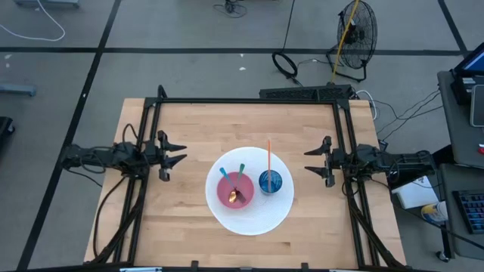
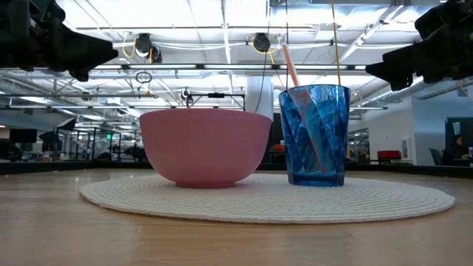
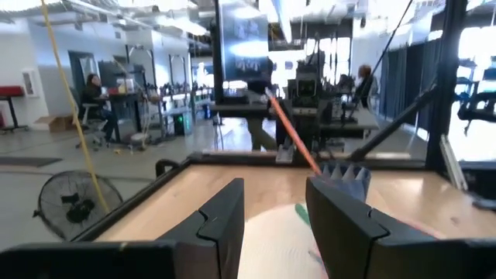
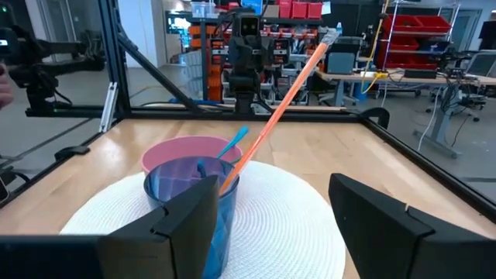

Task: Pick & Place Utensil
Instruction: Return to Home Position

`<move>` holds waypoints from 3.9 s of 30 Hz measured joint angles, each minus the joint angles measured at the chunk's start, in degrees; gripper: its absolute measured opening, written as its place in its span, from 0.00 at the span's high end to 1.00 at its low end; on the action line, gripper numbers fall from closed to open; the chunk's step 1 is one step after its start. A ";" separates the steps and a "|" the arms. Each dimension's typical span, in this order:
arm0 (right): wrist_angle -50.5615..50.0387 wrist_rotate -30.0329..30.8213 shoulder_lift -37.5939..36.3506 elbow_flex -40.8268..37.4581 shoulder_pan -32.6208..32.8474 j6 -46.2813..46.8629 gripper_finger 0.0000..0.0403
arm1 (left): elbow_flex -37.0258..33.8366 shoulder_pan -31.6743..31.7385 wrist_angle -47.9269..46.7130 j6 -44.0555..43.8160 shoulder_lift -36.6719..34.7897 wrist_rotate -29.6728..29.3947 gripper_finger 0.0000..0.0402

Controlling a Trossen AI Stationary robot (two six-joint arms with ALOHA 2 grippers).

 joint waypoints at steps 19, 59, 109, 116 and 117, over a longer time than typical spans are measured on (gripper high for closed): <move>10.87 0.04 0.09 -6.53 0.00 -2.66 0.41 | 3.97 0.00 -15.43 -1.43 0.06 0.26 0.64; 9.14 1.25 0.32 -6.75 -0.02 -2.42 0.41 | 0.11 -0.04 -8.22 5.00 0.97 14.24 0.64; 9.12 1.24 0.39 -6.80 0.00 -2.42 0.41 | -0.40 -0.04 -5.99 1.88 2.14 12.19 0.64; 9.13 1.24 0.39 -6.80 -0.01 -2.42 0.41 | -0.40 -0.04 -5.97 1.88 2.14 12.19 0.64; 9.12 1.25 0.39 -6.80 -0.02 -2.42 0.41 | -0.40 -0.04 -5.97 1.88 2.14 12.19 0.64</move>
